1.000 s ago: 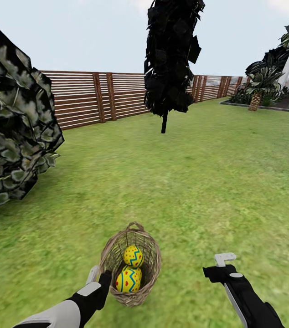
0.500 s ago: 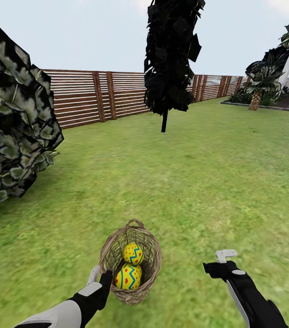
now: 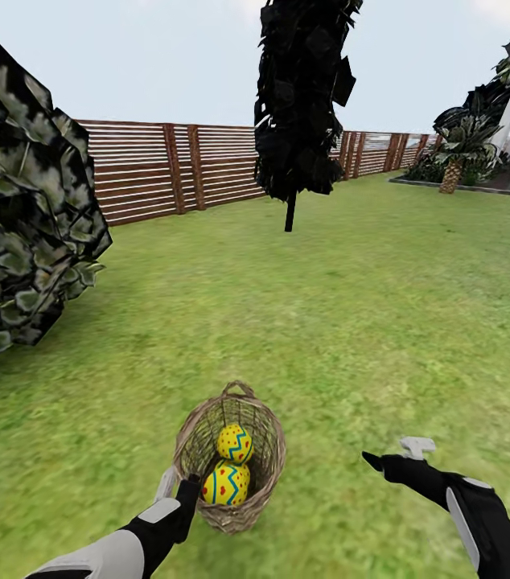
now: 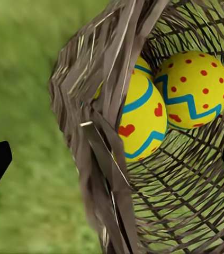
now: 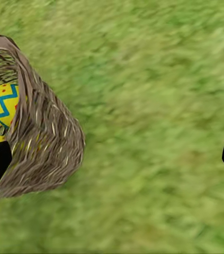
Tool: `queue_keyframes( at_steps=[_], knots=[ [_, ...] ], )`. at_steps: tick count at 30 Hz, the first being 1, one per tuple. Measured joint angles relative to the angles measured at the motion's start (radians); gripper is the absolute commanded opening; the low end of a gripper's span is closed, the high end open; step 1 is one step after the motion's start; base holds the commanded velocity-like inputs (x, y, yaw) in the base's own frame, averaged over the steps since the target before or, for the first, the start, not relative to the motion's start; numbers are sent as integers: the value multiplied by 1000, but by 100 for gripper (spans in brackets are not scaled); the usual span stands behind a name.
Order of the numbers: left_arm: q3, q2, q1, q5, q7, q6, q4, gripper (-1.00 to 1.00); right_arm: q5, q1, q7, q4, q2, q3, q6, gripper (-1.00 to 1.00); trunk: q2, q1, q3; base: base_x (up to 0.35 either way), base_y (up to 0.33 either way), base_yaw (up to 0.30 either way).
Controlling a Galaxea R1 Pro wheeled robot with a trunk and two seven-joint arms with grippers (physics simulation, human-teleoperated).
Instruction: Take the three Easter eggs out of the wicker basket on the lawn in the garden, then place them on the lawn next to a single tree (choose any tree) so that all three eggs are next to the same tree and none are left in the basket.
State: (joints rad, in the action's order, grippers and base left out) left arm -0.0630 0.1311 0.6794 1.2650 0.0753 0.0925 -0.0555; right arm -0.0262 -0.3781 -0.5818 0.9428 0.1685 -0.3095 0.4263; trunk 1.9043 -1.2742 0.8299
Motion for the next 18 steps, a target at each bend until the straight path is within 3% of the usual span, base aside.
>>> queue_keyframes(
  at_steps=[8, 18],
  knots=[
    [0, 8, 0, 0, -1, -1, 1, 100, -3, 0, -3, 0, -2, 5, 4, 100, 56, -31, 25, 0, 0, 0],
    [0, 15, -1, 0, -2, 0, 2, 100, -3, 0, 1, -1, -2, 7, 4, 100, 56, -31, 25, 0, 0, 0]
  ],
)
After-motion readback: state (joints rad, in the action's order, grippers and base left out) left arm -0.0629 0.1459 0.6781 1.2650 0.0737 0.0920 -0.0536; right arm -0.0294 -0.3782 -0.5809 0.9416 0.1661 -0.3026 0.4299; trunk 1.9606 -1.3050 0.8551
